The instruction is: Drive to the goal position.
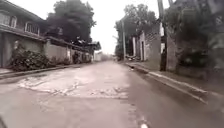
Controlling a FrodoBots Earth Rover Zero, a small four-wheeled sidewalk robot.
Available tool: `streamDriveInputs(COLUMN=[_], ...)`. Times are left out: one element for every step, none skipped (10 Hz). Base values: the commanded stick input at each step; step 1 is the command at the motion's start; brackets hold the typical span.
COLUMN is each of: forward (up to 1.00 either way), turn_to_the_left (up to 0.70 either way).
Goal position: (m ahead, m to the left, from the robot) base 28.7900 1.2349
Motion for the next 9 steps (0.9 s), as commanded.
streamDriveInputs(forward=[1.0,1.0,1.0,1.0,1.0,1.0,1.0,1.0,1.0], turn_to_the_left=[0.0,0.0,0.0,0.0,0.0,0.0,0.0,0.0,0.0])
